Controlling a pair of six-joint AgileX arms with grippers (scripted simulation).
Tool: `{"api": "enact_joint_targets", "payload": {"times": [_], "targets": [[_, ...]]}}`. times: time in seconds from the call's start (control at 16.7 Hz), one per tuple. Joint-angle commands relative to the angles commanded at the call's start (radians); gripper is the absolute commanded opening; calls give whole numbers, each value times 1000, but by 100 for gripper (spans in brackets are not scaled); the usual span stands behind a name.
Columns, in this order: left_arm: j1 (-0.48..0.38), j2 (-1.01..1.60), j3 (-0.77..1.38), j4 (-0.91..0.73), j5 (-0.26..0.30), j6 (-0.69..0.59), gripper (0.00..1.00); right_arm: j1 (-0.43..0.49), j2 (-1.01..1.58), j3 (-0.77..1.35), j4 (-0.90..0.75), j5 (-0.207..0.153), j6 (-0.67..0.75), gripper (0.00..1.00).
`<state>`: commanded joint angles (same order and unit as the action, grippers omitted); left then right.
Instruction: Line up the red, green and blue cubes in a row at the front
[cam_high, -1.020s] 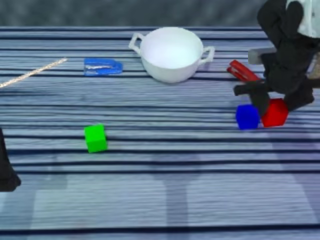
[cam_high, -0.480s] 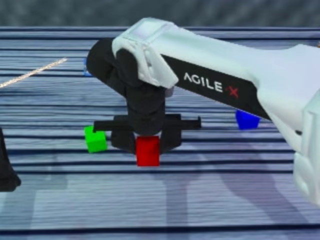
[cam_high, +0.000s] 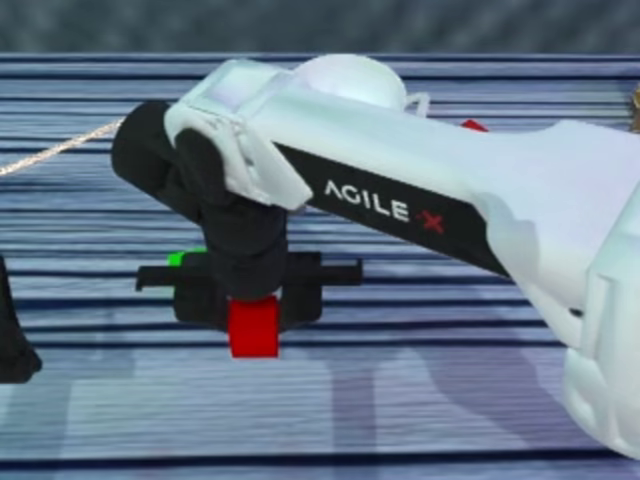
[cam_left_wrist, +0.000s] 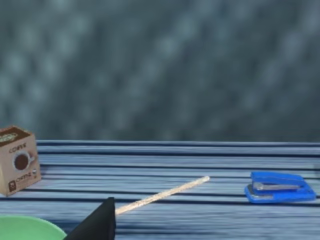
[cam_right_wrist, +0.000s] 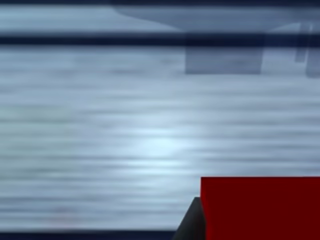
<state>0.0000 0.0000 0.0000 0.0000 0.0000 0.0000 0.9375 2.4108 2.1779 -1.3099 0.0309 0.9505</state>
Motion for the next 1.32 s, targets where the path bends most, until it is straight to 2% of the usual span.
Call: {"api": "enact_joint_targets", "payload": {"times": [0.18,0.48,0.78,1.32], "targets": [[0,0,0,0,0,0,100,0,7,-37,41,1,0,0],[0,0,0,0,0,0,100,4,40,-176,217,2,3,0],[0,0,0,0,0,0,100,6,46,-201,243,3,4,0],[0,0,0,0,0,0,100,6,46,-201,243,3,4,68]]}}
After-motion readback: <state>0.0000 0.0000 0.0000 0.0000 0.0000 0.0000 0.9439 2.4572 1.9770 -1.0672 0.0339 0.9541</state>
